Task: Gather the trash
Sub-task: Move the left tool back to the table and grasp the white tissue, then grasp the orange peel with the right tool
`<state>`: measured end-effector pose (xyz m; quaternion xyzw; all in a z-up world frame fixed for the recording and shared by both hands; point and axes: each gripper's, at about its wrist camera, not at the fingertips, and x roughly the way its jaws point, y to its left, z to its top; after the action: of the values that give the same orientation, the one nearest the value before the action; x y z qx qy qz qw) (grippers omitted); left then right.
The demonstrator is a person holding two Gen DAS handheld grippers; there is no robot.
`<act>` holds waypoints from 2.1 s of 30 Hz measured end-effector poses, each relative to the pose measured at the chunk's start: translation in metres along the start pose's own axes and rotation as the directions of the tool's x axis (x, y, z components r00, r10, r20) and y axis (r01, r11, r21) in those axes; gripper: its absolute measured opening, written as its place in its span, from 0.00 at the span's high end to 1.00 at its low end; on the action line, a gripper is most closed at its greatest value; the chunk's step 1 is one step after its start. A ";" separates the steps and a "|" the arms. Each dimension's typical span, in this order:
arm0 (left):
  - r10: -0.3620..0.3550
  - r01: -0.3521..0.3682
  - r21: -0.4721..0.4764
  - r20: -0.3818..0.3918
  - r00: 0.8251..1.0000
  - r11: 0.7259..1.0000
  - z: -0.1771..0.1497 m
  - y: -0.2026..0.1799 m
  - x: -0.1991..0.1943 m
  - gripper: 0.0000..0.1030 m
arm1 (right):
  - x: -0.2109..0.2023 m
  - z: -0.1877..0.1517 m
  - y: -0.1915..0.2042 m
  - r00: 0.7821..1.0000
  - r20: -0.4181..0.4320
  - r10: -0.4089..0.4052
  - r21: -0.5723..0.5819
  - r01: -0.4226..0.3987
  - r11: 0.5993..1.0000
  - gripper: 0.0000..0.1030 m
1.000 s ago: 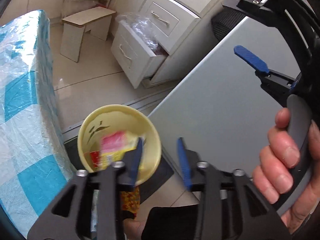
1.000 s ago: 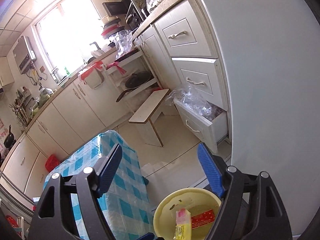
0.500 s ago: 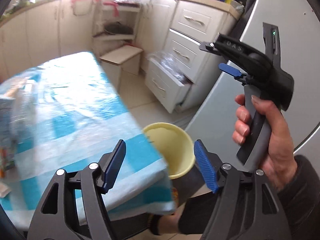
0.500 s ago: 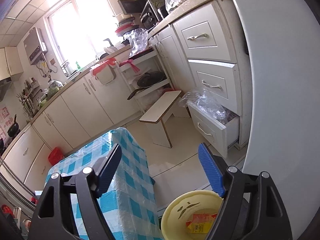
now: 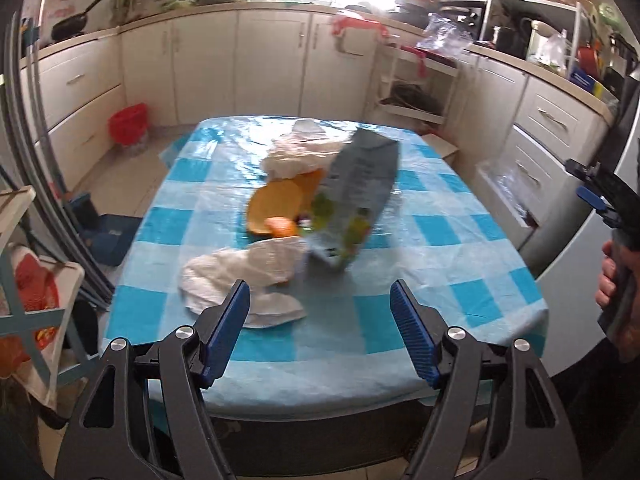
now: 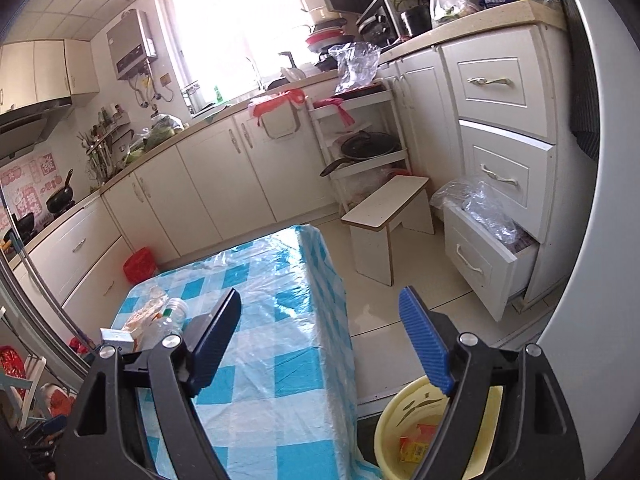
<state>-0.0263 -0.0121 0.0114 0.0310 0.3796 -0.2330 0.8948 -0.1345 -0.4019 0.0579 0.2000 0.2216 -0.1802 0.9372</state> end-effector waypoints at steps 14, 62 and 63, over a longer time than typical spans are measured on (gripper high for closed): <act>0.021 -0.001 0.166 -0.123 0.992 0.986 0.000 0.052 0.078 0.30 | 0.013 -0.034 0.068 0.994 -0.068 0.083 -0.136 -0.092 0.986 0.24; -0.060 0.062 -0.135 0.023 0.998 0.989 -0.031 0.134 0.035 0.91 | 0.080 -0.169 0.264 0.820 -0.465 0.333 -0.072 -0.410 0.909 0.94; -0.059 0.062 -0.132 0.023 0.998 0.989 -0.031 0.133 0.035 0.91 | 0.074 -0.171 0.262 0.815 -0.470 0.338 -0.080 -0.421 0.903 0.94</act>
<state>0.0335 0.0997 -0.0511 -0.0422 0.3865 -0.2346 0.8910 -0.0197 -0.1185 -0.0415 0.1905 0.4009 0.0826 0.8923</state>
